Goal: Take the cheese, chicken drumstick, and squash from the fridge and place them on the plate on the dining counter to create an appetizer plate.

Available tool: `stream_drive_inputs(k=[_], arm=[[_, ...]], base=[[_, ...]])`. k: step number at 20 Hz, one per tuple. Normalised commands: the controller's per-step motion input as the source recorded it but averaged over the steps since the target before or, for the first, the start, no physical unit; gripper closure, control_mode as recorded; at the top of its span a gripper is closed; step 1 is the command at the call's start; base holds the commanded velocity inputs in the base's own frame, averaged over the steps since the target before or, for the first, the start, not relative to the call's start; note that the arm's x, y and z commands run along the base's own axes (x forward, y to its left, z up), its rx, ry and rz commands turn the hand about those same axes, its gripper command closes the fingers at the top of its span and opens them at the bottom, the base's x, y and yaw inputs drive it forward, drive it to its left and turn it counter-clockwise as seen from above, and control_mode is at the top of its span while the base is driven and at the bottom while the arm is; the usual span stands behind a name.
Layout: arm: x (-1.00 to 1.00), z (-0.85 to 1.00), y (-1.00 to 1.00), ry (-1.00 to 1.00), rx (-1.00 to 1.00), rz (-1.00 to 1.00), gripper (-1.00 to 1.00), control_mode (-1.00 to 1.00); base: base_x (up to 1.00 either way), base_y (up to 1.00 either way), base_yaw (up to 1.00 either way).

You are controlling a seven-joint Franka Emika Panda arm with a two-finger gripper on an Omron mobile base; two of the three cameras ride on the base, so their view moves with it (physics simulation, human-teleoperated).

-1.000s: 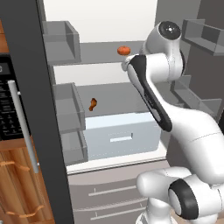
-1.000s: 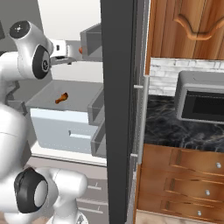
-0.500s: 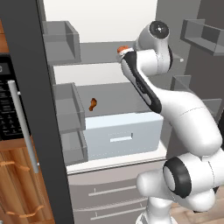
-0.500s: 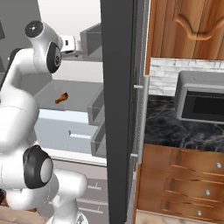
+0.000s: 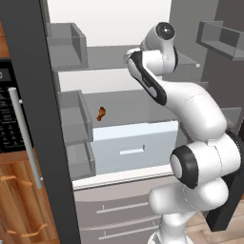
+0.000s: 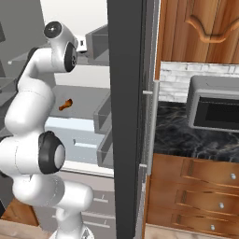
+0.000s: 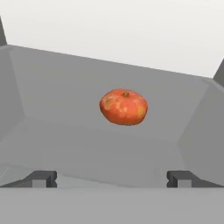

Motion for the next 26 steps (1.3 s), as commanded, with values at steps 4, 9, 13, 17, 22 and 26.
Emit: stream_drive_inputs(k=[4, 9, 13, 17, 22, 26], arm=[[0.68, 0.00, 0.00, 0.00, 0.02, 0.00, -1.00, -1.00], [0.58, 0.00, 0.00, 0.00, 0.00, 0.00, -1.00, -1.00], [0.43, 0.00, 0.00, 0.00, 0.00, 0.00, -1.00, -1.00], [0.41, -0.01, 0.00, 0.01, 0.00, 0.00, -1.00, -1.00], [0.31, -0.12, 0.00, 0.03, 0.00, 0.00, -1.00, -1.00], [0.33, -0.13, 0.00, 0.03, 0.00, 0.00, -1.00, -1.00]], base=[[0.00, 0.00, 0.00], [0.00, 0.00, 0.00], [0.00, 0.00, 0.00], [0.00, 0.00, 0.00], [0.00, 0.00, 0.00], [0.00, 0.00, 0.00]])
